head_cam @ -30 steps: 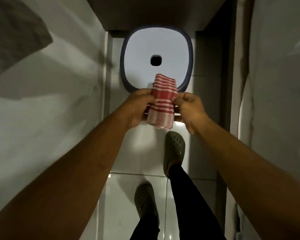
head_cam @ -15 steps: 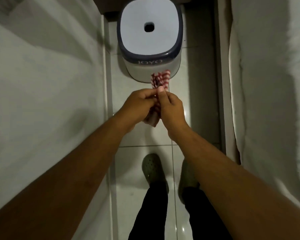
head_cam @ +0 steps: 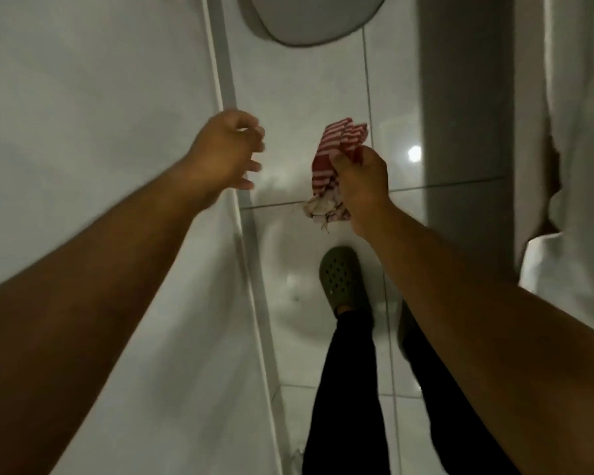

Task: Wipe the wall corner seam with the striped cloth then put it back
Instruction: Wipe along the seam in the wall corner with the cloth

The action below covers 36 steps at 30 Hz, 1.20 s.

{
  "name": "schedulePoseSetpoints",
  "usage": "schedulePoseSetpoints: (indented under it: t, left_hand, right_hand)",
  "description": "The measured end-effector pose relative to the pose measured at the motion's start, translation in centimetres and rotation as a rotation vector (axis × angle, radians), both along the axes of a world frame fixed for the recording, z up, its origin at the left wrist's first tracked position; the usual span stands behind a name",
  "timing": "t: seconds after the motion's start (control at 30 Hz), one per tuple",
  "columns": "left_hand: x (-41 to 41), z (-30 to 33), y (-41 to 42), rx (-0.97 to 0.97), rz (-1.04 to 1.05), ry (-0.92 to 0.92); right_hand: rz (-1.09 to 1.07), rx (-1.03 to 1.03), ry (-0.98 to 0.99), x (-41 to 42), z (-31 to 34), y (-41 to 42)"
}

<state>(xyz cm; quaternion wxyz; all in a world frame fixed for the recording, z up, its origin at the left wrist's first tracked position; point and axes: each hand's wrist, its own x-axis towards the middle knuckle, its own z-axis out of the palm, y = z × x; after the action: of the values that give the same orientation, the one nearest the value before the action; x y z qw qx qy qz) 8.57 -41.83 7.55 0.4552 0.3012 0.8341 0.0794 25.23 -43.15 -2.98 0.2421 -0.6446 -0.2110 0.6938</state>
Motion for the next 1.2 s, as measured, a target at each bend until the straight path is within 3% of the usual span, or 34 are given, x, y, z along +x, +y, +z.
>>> schedulePoseSetpoints:
  t: [0.1, 0.17, 0.43, 0.57, 0.83, 0.97, 1.07, 1.2]
  left_hand:
    - [-4.9, -2.4, -4.0, -0.254, -0.73, 0.508]
    - [-8.0, -4.2, -6.4, -0.396, -1.031, 0.71]
    - [-15.3, -13.0, -9.8, -0.571, -1.403, 1.106]
    - [-15.8, -17.4, -10.1, -0.624, -1.617, 1.205]
    - [-17.0, -21.5, -11.3, -0.58, -1.778, 1.266]
    - [-16.4, -22.3, -11.0, -0.607, -1.734, 1.247]
    - [-16.0, -22.3, -10.7, -0.661, -1.692, 1.193]
    - [-15.8, -21.8, -10.5, -0.681, -1.676, 1.156]
  right_hand:
    - [-0.015, -0.042, -0.063, -1.4, -3.9, -3.6]
    - [-0.008, -0.04, -0.096, -2.9, -6.9, -5.9]
    - [0.023, -0.116, -0.095, -11.8, -18.7, -13.2]
    - [0.114, -0.177, -0.026, -16.0, -22.8, -15.9]
    - [0.262, -0.283, 0.236, -23.6, -26.9, -23.2]
    - [0.369, -0.324, 0.088, -24.1, -27.8, -25.5]
    - [0.447, -0.298, 0.097, -23.0, -26.7, -29.3]
    - [0.576, -0.42, 0.079, -22.2, -26.5, -31.5]
